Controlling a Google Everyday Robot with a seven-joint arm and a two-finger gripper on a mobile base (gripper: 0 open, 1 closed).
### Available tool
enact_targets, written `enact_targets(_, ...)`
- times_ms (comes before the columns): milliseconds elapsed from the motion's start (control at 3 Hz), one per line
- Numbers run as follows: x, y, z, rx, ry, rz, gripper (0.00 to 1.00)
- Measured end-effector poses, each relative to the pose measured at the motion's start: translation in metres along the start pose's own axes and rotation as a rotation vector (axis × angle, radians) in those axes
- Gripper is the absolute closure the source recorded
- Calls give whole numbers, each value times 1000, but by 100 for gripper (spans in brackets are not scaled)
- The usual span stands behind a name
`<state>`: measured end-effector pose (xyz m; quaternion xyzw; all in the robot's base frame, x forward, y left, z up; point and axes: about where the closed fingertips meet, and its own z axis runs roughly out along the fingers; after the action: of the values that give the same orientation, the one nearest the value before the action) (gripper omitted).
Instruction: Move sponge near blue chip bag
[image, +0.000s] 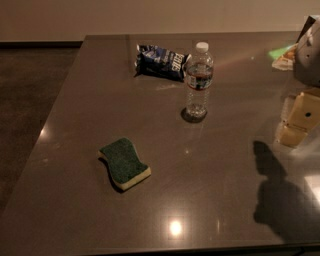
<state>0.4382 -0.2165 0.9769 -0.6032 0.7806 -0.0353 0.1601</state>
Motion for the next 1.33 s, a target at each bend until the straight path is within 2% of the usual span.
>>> enact_targets(333,0,0,0,0,0,0,0)
enact_targets(667,-23,15,1,-34,-60,-30,0)
enact_targets(1000,-97,61,8,-108,-218,-129,0)
enact_targets(1333,-155,99,22,-155,-289,-196,0)
